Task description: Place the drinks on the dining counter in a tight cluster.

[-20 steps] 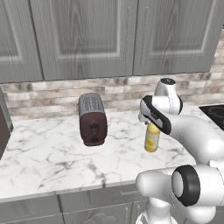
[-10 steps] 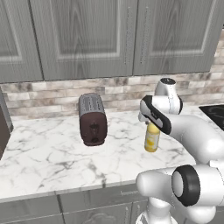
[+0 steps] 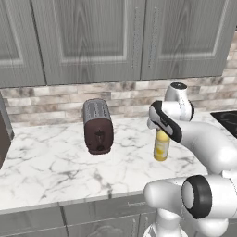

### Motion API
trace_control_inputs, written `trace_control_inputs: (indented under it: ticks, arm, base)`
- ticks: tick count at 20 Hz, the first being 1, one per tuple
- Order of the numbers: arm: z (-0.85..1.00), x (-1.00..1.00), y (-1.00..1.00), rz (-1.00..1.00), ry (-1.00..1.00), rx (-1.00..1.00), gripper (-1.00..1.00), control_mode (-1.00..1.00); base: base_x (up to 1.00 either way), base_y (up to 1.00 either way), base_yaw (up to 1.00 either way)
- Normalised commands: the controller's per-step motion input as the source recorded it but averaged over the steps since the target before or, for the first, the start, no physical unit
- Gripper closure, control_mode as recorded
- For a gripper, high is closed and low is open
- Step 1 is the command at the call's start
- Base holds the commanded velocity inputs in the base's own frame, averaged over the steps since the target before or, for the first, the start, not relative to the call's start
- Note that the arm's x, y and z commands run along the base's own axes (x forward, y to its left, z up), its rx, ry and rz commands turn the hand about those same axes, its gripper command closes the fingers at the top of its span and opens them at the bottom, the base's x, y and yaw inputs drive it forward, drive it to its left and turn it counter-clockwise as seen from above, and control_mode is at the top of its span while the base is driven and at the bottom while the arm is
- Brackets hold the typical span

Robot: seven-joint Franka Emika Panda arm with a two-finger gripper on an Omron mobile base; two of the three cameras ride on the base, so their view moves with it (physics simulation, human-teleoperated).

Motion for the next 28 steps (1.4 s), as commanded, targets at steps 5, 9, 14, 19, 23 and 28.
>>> trace_control_inputs:
  ticks: [5,9,14,19,23,28]
  arm:
    - [0.18,-0.54,-0.06,0.0,-0.11,0.02,1.0,-1.0]
    - [0.56,-0.49,0.0,0.0,-0.09,0.06,1.0,-1.0]
    - [0.77,-0.6,0.0,0.0,-0.08,0.06,1.0,-1.0]
    - [0.88,-0.63,0.0,0.0,0.01,0.02,1.0,-1.0]
    - [0.87,-0.53,0.0,0.0,0.18,0.0,1.0,-1.0]
    - [0.73,-0.52,0.05,0.0,0.05,0.0,1.0,-1.0]
  base:
    - [0.0,0.0,0.0]
    - [0.0,0.0,0.0]
    - [0.0,0.0,0.0]
    - [0.0,0.0,0.0]
    - [0.0,0.0,0.0]
    - [0.0,0.0,0.0]
